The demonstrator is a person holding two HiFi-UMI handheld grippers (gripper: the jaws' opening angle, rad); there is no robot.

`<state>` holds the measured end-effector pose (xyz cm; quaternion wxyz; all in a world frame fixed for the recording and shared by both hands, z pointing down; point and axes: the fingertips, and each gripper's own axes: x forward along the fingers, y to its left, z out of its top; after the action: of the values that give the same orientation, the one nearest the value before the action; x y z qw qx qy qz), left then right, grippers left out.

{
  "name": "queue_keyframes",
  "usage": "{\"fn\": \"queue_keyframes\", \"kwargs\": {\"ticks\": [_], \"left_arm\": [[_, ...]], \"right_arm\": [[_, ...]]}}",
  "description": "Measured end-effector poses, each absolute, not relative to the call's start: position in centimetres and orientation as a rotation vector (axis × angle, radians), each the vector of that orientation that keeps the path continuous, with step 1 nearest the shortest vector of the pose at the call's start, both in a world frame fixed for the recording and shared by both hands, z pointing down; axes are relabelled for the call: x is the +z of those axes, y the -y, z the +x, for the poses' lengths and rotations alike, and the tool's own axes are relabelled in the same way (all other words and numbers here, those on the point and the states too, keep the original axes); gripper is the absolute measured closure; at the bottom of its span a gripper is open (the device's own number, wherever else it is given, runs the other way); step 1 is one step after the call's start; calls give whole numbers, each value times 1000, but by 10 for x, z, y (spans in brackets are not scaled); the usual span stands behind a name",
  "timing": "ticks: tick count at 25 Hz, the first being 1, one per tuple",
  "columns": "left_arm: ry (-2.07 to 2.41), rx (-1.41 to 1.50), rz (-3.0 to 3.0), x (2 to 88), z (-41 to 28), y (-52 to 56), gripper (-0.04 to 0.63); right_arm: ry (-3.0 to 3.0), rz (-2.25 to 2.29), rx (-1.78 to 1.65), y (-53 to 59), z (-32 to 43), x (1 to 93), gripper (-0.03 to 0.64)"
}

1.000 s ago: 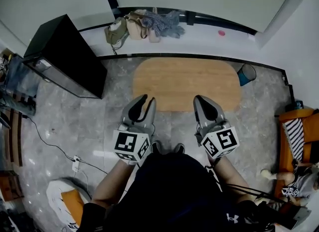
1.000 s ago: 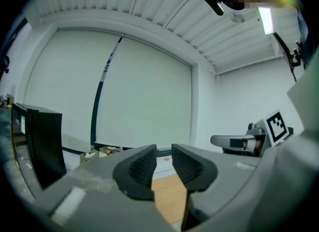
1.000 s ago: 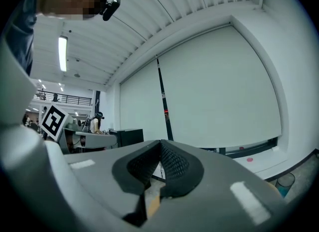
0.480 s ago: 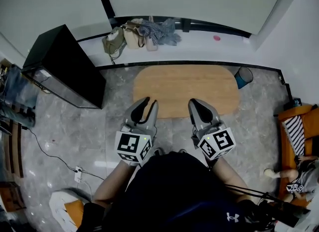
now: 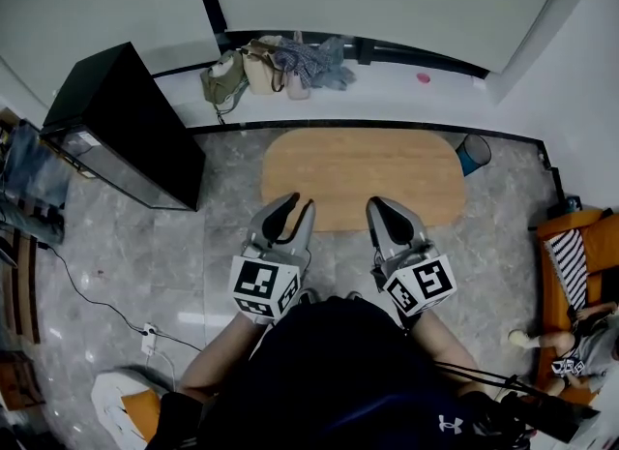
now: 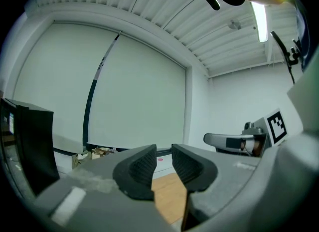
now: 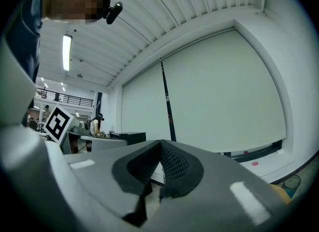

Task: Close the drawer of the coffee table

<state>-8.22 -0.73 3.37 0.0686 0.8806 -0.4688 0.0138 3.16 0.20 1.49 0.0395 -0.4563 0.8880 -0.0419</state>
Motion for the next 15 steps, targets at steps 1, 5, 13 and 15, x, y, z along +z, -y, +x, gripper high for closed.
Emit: {"fn": "queue_keyframes", "kwargs": {"ticks": [1,5,13,15], "left_arm": [[1413,40,2646,35,-86,9,489],[1414,27,2637,36,-94,13,489],[1383,15,2649,34,-94,16,489],[1379,-3,2653,33,-96,15,489]], "right_arm": [[-2726,-1404,-130,0,30,16,617],[-2744,-1428,-137,4,25,19,617],[-2761,-1446,-142,6,19,20,617],[-2764,-1447,-147,6,17,21,617]]}}
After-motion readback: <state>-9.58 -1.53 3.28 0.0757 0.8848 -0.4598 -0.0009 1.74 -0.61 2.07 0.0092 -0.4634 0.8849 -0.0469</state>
